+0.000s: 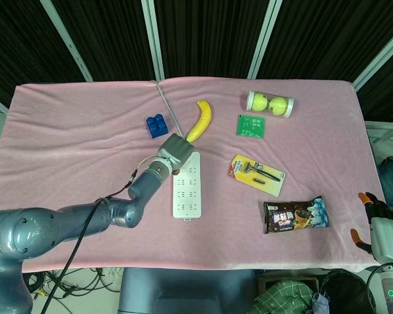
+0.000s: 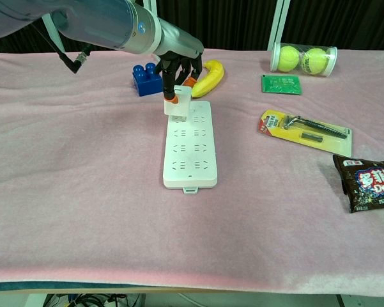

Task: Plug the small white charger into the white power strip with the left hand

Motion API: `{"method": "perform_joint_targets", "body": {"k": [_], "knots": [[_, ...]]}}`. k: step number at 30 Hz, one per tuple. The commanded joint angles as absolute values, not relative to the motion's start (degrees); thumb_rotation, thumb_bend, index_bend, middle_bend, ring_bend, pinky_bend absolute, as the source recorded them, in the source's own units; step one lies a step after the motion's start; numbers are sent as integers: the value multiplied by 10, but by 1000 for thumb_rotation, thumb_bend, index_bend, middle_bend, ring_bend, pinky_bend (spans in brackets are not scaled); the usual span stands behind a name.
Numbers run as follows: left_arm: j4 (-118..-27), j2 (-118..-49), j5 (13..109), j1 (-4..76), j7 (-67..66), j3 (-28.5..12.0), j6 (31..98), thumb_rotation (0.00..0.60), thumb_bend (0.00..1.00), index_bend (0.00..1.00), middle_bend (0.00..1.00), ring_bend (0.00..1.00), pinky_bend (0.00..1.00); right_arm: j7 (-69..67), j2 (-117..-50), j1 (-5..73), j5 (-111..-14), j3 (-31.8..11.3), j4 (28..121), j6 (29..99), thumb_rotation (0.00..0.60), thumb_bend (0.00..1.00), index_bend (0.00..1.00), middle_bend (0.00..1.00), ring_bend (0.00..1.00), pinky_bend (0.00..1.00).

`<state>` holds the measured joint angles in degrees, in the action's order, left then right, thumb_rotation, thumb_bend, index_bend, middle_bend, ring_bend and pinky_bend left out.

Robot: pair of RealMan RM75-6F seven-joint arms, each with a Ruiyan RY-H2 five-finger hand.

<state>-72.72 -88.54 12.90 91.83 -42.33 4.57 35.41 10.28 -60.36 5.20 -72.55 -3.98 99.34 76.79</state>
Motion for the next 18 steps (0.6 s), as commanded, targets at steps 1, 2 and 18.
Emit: {"method": "perform_joint_targets", "body": {"k": [1, 2, 18], "knots": [[-724, -888, 130, 917, -422, 46, 352, 600, 402, 596, 618, 459, 523, 103, -603, 52, -725, -40, 994, 768, 600, 248, 120, 92, 156, 267], [-722, -890, 130, 917, -422, 47, 352, 600, 403, 596, 618, 459, 523, 103, -603, 52, -725, -40, 994, 768, 600, 248, 120, 92, 156, 267], [-701, -908, 135, 914, -413, 48, 342, 600, 402, 596, 618, 459, 523, 103, -602, 53, -720, -41, 996, 766, 600, 249, 120, 92, 156, 267]]}}
